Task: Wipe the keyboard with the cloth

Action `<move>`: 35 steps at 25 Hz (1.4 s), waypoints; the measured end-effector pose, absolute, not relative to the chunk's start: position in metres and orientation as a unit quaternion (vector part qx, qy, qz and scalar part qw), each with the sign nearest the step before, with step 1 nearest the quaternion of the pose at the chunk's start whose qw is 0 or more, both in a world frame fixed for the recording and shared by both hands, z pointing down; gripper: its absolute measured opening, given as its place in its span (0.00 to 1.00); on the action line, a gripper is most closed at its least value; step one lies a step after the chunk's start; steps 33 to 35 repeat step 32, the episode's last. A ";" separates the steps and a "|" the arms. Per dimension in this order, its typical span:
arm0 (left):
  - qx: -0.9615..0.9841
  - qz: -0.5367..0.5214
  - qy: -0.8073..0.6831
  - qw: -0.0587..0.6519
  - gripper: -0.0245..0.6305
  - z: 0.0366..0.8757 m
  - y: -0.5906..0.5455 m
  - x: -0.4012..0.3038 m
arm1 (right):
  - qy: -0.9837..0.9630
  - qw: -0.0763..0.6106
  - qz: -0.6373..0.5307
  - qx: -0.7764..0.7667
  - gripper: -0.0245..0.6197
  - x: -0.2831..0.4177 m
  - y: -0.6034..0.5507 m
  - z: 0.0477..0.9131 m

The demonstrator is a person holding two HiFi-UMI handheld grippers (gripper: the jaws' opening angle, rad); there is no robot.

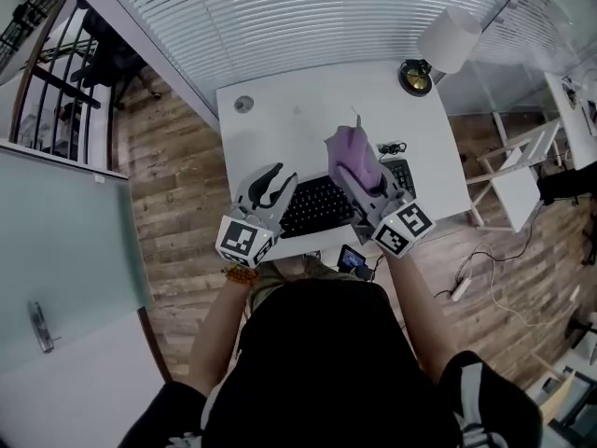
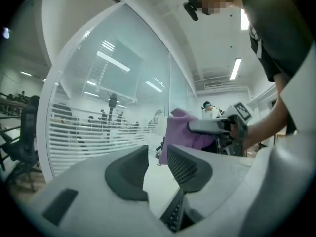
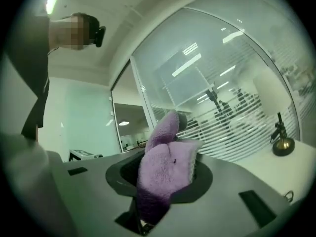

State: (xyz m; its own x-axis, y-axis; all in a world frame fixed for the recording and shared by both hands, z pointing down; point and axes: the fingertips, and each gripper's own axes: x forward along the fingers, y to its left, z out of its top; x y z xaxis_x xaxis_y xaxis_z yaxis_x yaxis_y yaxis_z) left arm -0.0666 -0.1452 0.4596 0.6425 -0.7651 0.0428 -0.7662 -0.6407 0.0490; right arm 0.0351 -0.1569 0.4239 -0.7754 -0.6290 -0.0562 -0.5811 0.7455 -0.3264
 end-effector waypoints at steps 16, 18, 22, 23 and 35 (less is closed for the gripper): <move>0.883 0.069 -0.464 0.004 0.11 0.440 -0.110 -0.057 | 0.926 0.032 -0.084 -0.367 0.18 0.045 -0.124 0.428; 0.880 0.073 -0.470 0.000 0.11 0.440 -0.102 -0.063 | 0.927 0.026 -0.084 -0.364 0.18 0.046 -0.123 0.429; 0.872 0.068 -0.486 0.009 0.11 0.432 -0.087 -0.071 | 0.931 0.017 -0.081 -0.356 0.18 0.043 -0.117 0.423; 0.871 0.065 -0.486 0.008 0.11 0.429 -0.085 -0.072 | 0.932 0.015 -0.076 -0.355 0.18 0.043 -0.116 0.419; 0.884 0.046 -0.465 -0.004 0.11 0.417 -0.060 -0.087 | 0.922 0.019 -0.064 -0.380 0.18 0.018 -0.090 0.403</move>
